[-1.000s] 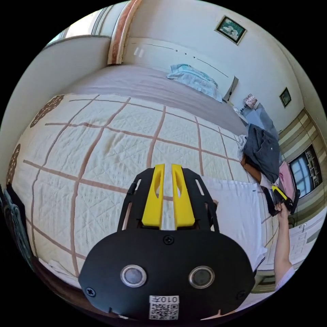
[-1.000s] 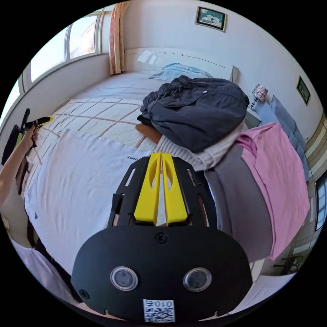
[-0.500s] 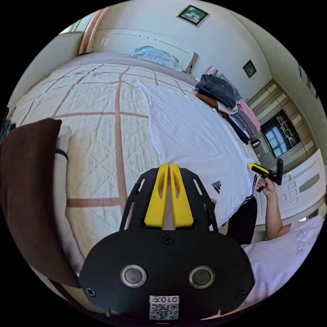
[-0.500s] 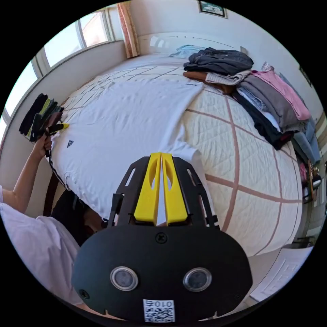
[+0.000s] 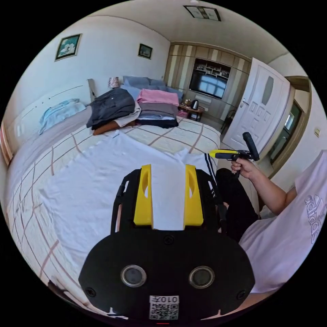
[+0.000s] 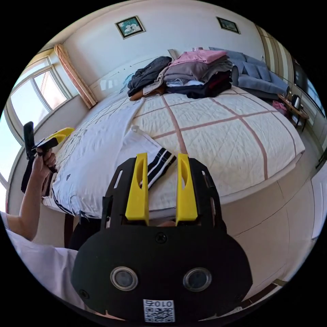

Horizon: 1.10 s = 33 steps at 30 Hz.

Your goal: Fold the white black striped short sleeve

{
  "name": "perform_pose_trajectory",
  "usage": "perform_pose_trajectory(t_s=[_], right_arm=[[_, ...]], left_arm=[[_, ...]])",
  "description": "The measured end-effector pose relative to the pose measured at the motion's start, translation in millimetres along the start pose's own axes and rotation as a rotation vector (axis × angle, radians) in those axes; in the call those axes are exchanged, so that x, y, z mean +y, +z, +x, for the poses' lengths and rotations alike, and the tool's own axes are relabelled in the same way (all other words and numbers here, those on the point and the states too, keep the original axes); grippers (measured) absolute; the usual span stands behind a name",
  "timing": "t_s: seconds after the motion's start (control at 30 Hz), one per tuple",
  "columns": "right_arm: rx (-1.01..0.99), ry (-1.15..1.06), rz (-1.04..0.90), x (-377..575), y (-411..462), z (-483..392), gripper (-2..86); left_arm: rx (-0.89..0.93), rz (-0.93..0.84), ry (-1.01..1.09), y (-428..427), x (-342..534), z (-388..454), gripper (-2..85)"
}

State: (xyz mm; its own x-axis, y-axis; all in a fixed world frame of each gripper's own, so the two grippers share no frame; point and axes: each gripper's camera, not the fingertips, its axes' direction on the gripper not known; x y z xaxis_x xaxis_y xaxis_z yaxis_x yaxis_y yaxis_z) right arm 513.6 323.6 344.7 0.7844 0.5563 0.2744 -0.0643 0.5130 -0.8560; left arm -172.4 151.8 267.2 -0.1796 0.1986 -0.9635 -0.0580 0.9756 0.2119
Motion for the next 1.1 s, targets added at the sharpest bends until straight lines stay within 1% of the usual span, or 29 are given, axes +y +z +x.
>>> perform_pose_trajectory(t_s=[0.07, 0.13, 0.23, 0.33, 0.43, 0.5, 0.6, 0.7, 0.77, 0.83, 0.9, 0.97, 1.03, 1.1], right_arm=[[-0.071, 0.024, -0.035, 1, 17, 18, 13.3], [-0.111, 0.049, -0.016, 3, 22, 30, 13.0], [-0.148, 0.071, 0.009, 6, 29, 47, 11.2], [-0.235, 0.093, 0.021, 10, 41, 60, 8.5], [-0.189, 0.085, 0.020, 15, 54, 65, 5.2], [-0.187, 0.079, 0.020, 17, 58, 68, 4.8], [-0.201, 0.033, 0.077, 23, 48, 61, 4.6], [-0.231, -0.093, 0.152, 34, 29, 33, 4.4], [-0.243, -0.218, 0.196, 48, 17, 0, 4.3], [-0.214, -0.302, 0.210, 60, 19, -27, 4.3], [-0.144, -0.381, 0.182, 70, 34, -54, 4.3], [-0.081, -0.468, 0.106, 80, 69, -81, 4.3], [-0.073, -0.511, 0.058, 86, 93, -94, 4.4], [-0.052, -0.528, 0.028, 92, 116, -101, 4.4]], left_arm=[[0.068, -0.061, 0.093, 52, -30, 10, 12.7], [0.163, -0.158, 0.178, 116, -59, 19, 12.4], [0.227, -0.259, 0.288, 180, -75, 35, 11.1], [0.328, -0.365, 0.336, 229, -76, 42, 8.7], [0.391, -0.374, 0.301, 250, -69, 35, 4.3], [0.421, -0.355, 0.299, 252, -63, 32, 2.0], [0.410, -0.411, 0.368, 256, -50, 37, 0.4], [0.403, -0.391, 0.426, 246, -37, 39, -0.1], [0.405, -0.362, 0.426, 237, -30, 33, -0.1], [0.449, -0.320, 0.406, 223, -21, 19, -0.2], [0.475, -0.292, 0.391, 214, -13, 8, -0.2], [0.462, -0.296, 0.379, 207, -4, -2, -0.2], [0.421, -0.315, 0.355, 202, 8, -14, -0.2], [0.416, -0.313, 0.334, 195, 17, -23, -0.2]])
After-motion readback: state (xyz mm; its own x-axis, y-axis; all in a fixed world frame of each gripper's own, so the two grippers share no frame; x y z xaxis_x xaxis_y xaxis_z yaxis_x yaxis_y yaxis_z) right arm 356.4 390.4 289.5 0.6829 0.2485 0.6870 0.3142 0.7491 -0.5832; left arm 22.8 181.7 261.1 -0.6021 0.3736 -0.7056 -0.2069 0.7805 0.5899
